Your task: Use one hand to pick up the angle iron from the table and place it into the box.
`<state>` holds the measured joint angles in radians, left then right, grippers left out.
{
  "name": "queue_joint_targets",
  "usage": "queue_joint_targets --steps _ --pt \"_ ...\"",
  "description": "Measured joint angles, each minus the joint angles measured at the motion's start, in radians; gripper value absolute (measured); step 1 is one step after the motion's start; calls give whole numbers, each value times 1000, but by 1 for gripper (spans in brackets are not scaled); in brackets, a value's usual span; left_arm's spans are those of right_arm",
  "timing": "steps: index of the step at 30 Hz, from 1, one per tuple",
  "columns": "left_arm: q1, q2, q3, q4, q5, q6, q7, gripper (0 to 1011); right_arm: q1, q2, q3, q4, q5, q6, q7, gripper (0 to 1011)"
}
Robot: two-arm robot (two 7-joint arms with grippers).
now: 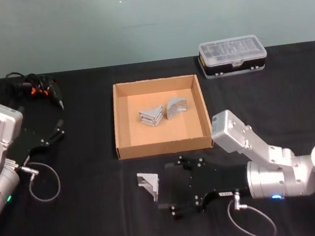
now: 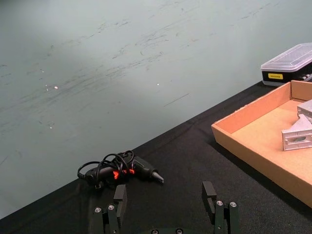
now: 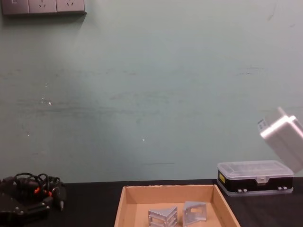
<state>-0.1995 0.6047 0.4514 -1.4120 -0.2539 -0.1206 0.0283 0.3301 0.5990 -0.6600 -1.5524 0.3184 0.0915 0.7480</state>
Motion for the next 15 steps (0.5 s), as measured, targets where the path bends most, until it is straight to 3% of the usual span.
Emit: queue_joint_targets --steps 15 --pt "0 0 0 0 0 0 0 1011 85 -47 -56 93 26 38 40 1002"
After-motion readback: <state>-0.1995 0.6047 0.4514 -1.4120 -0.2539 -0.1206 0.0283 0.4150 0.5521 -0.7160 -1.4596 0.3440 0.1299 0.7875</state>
